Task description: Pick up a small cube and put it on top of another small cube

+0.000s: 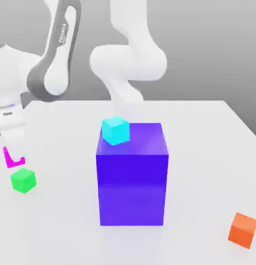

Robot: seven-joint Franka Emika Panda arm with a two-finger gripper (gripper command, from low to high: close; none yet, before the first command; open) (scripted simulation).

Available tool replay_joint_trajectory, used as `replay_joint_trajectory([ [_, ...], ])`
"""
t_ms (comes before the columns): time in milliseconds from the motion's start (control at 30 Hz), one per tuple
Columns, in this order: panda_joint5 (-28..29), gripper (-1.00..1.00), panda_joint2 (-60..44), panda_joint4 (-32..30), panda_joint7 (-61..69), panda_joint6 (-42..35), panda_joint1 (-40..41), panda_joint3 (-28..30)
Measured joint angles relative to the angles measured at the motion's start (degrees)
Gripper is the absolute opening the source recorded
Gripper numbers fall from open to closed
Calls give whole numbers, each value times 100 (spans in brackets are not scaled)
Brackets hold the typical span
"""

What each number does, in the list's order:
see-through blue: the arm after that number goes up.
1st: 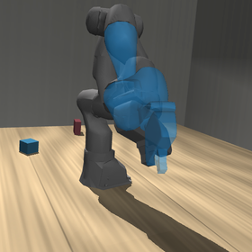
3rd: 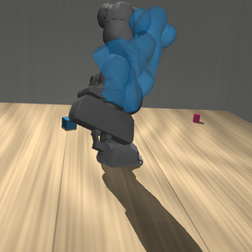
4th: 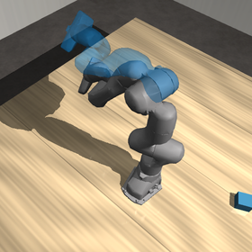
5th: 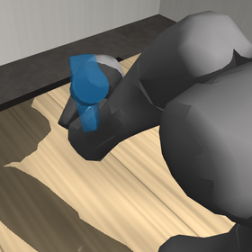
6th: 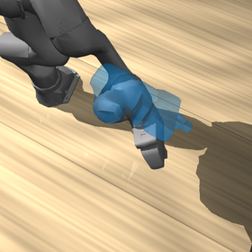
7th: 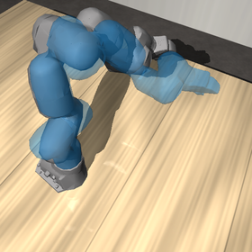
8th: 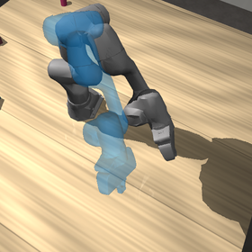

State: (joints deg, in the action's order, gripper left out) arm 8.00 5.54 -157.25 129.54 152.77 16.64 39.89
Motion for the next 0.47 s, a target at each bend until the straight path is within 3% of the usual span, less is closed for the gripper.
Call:
replay_joint_trajectory([
  [133,-609,-100,-378,-9,580,344,-116,41],
  [367,-2430,-100,-1368,53,1896,1029,174,-621],
  [400,-2630,100,-1480,60,2039,1108,281,-770],
  [467,-2630,100,-1480,60,2039,1108,281,-769],
])
